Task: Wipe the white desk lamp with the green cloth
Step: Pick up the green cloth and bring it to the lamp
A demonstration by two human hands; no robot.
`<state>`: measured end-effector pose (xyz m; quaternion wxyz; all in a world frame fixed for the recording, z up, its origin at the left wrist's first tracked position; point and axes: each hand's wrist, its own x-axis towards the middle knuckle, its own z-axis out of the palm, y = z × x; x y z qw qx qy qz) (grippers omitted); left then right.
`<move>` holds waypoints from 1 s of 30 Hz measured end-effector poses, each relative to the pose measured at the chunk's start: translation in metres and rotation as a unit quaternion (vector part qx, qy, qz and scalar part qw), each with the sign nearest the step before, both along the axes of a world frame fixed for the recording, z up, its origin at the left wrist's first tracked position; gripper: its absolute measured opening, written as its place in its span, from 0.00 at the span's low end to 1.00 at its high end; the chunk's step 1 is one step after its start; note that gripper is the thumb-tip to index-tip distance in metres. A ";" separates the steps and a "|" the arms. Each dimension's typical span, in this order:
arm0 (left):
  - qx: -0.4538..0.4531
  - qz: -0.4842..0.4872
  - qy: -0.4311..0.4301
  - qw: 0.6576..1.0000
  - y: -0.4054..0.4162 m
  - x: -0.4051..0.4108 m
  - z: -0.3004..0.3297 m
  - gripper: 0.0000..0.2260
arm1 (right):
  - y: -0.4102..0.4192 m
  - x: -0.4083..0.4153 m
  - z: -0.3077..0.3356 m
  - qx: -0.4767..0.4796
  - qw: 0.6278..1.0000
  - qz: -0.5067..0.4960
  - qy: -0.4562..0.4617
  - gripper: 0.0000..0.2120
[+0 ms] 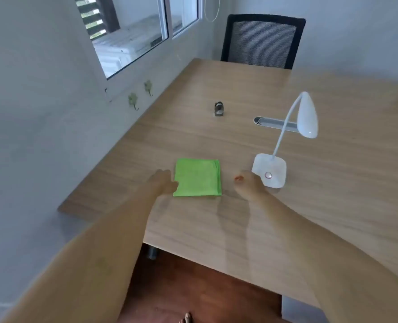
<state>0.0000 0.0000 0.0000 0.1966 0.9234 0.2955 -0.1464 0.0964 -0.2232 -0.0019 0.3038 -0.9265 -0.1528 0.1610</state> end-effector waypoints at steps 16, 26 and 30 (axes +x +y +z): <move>-0.151 0.170 -0.137 0.964 0.015 0.035 -0.038 0.12 | 0.066 0.024 -0.039 0.035 0.977 -0.141 0.158 0.07; -0.212 0.242 -0.133 0.937 0.016 0.030 -0.045 0.08 | 0.068 0.016 -0.040 0.116 0.940 -0.192 0.258 0.20; -0.314 0.281 -0.157 0.893 0.011 0.028 -0.033 0.06 | 0.059 0.008 -0.028 0.169 0.917 -0.208 0.295 0.12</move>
